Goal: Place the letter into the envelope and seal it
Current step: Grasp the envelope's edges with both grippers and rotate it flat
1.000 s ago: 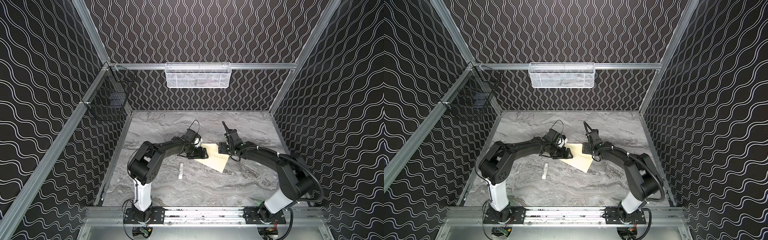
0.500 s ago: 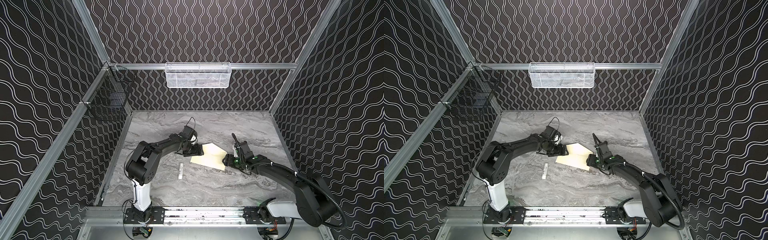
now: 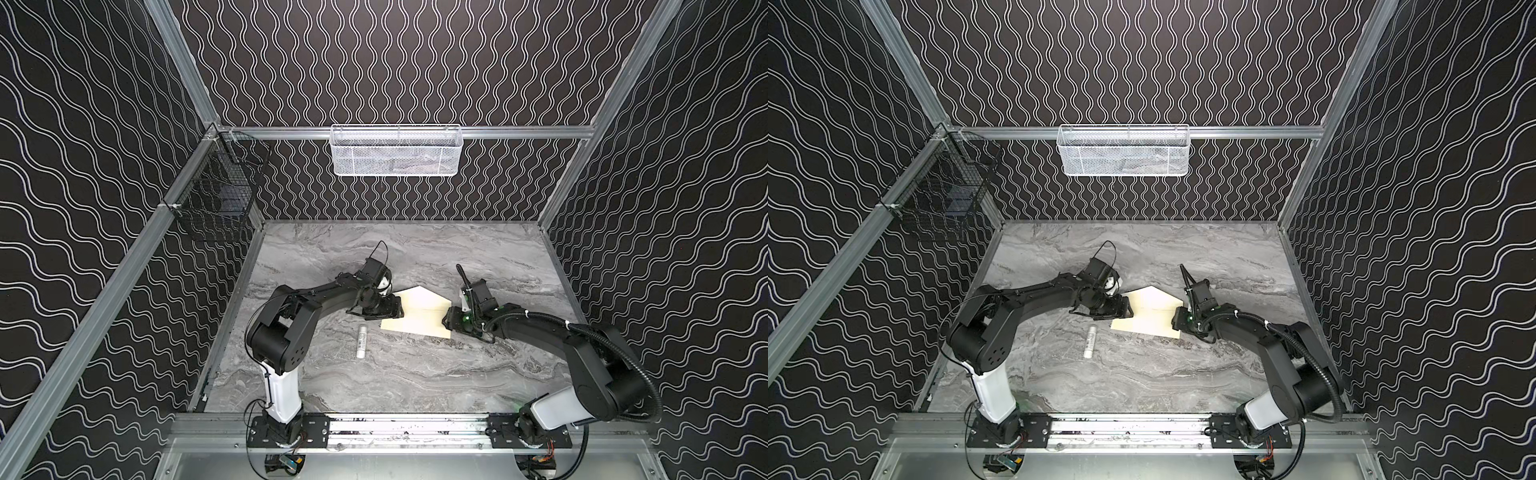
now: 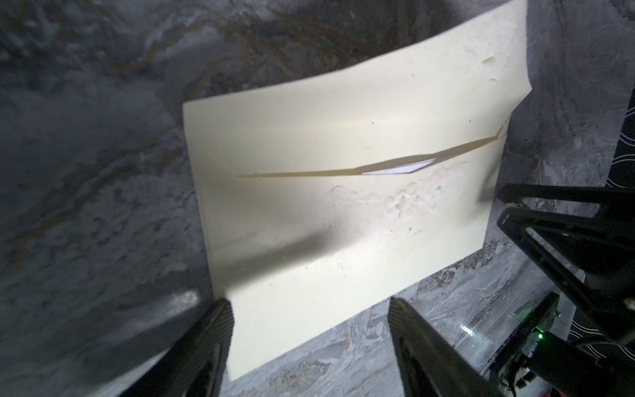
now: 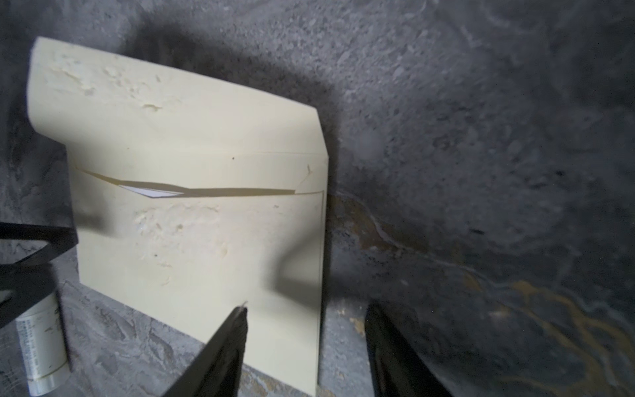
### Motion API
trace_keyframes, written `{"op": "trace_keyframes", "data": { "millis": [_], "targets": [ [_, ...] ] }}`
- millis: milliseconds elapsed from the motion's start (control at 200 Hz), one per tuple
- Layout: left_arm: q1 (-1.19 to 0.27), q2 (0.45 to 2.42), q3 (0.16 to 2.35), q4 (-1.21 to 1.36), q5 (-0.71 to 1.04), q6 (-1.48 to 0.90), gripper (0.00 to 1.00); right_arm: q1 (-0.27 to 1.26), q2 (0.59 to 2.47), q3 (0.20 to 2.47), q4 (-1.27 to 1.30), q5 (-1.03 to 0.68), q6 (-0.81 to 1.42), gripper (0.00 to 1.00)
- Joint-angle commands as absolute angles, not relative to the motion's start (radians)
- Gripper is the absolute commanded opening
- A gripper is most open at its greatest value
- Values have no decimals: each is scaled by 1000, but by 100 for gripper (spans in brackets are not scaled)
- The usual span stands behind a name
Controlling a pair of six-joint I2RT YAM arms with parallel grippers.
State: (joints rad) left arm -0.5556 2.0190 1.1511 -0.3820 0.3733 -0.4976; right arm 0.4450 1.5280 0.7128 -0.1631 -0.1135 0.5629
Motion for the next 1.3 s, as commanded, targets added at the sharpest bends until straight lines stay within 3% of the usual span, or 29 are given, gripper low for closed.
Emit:
{"op": "trace_keyframes", "data": {
  "millis": [0, 1296],
  "targets": [
    [-564, 2008, 1142, -365, 385, -509, 76, 446, 1547, 727, -132, -122, 555, 57],
    [-605, 1980, 1161, -385, 380, -508, 76, 446, 1629, 808, -147, -141, 523, 49]
  ]
}}
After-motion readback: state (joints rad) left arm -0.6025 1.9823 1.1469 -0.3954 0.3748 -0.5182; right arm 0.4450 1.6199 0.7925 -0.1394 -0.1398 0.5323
